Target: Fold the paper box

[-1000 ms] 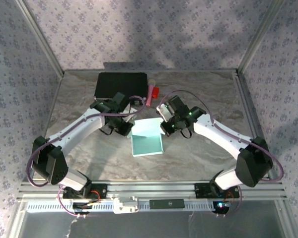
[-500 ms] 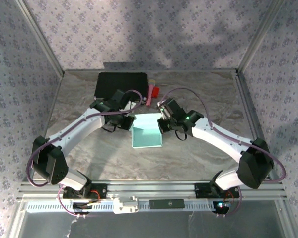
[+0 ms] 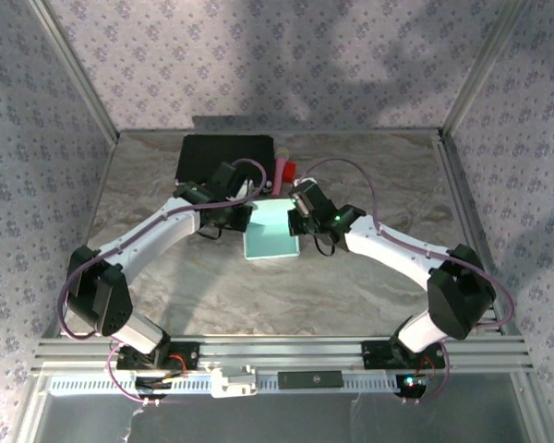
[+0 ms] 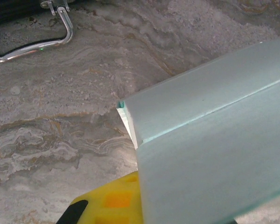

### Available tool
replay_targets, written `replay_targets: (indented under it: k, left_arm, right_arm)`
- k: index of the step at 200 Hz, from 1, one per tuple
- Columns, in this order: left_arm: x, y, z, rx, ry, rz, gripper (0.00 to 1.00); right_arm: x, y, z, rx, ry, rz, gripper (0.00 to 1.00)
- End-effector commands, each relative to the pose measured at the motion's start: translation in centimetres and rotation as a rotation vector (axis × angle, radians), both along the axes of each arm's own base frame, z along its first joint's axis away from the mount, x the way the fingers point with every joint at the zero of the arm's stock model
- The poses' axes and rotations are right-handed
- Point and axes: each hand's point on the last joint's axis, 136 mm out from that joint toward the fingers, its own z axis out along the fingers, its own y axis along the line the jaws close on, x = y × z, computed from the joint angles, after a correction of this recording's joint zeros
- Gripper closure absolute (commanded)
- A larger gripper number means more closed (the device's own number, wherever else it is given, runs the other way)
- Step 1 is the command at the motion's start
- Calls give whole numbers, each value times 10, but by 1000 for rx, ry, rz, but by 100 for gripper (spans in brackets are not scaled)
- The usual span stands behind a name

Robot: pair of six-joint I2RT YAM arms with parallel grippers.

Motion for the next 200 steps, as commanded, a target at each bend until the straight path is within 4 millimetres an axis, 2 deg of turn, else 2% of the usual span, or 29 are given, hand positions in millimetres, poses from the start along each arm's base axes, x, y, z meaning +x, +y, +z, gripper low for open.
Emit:
replay_targets:
  k: [1, 44, 86, 145, 200]
  left_arm:
    - [20, -26, 24, -112, -92, 3, 95]
    - [30, -28, 26, -129, -132, 33, 95]
    - [30, -33, 21, -161, -143, 20, 95]
    - [22, -28, 5, -172, -174, 14, 95]
    - [7, -32, 5, -205, -280, -17, 95]
  right_arm:
    - [11, 13, 8, 101, -34, -33, 100]
    - [20, 15, 6, 144, -41, -96, 100]
    - [20, 18, -4, 143, -74, -109, 100]
    - [15, 18, -17, 132, -120, -101, 100]
    - [1, 21, -24, 103, -182, -72, 100]
